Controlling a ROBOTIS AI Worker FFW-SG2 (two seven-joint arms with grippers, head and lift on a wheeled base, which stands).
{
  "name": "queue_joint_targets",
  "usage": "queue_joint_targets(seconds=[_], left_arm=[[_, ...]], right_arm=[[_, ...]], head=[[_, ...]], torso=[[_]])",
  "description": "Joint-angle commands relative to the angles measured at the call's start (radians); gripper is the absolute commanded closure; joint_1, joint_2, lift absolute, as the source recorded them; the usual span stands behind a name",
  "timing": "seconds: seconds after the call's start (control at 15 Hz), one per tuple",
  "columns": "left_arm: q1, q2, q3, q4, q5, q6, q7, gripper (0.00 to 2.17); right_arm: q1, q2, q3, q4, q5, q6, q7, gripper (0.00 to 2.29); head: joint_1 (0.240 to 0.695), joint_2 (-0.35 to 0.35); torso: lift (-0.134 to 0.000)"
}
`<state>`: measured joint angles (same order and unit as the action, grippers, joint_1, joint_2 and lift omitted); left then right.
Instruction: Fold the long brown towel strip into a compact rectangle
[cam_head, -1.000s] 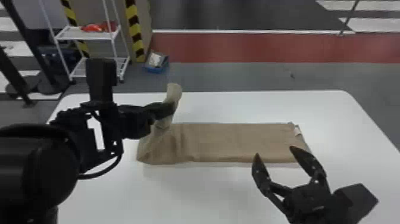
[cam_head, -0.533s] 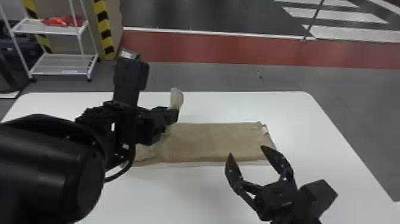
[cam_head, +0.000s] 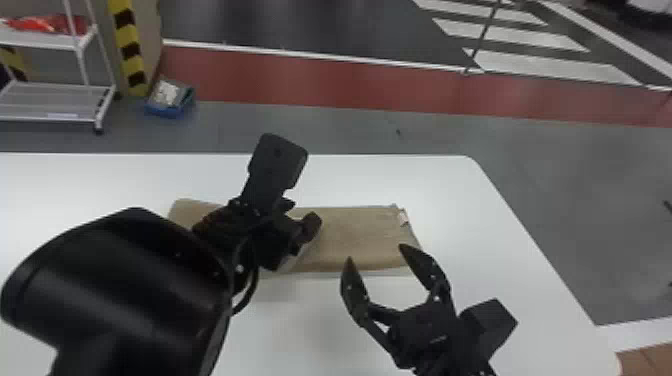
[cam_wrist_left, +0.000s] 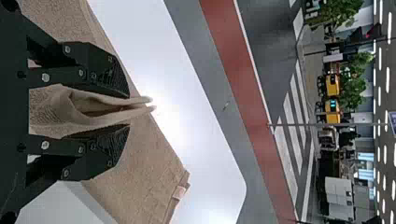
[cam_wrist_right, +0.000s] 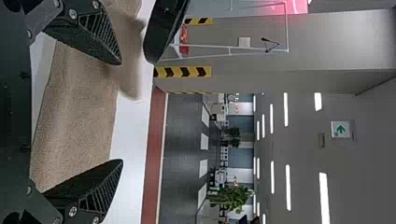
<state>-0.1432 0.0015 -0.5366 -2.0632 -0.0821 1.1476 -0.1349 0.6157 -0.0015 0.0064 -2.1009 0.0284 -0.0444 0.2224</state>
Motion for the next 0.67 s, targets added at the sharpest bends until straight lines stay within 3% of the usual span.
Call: queue_joint_targets(seconds=[0.0,0.33,0.6], left_arm=[[0.01,-0.004,-0.037,-0.005,-0.002,0.005,-0.002,0.07],[0.031,-0.004,0.004,-0.017,0.015,0.005,-0.012,0.07],[0.108,0.003,0.145,-0.067,0.065,-0.035,-0.018,0.06]], right_arm=[[0.001,0.002,0.0,-0.001,-0.001,-0.002,0.0,0.15],[-0.027,0.002,0.0,-0.002,0.002,0.028,0.003,0.14],[-0.149,0.002,0.024,0.038,-0.001,0.277,0.008,0.14]], head=[[0.695,-0.262],[0.695,-0.293],[0.695,-0.25]], torso=[[-0.125],[-0.125],[-0.125]])
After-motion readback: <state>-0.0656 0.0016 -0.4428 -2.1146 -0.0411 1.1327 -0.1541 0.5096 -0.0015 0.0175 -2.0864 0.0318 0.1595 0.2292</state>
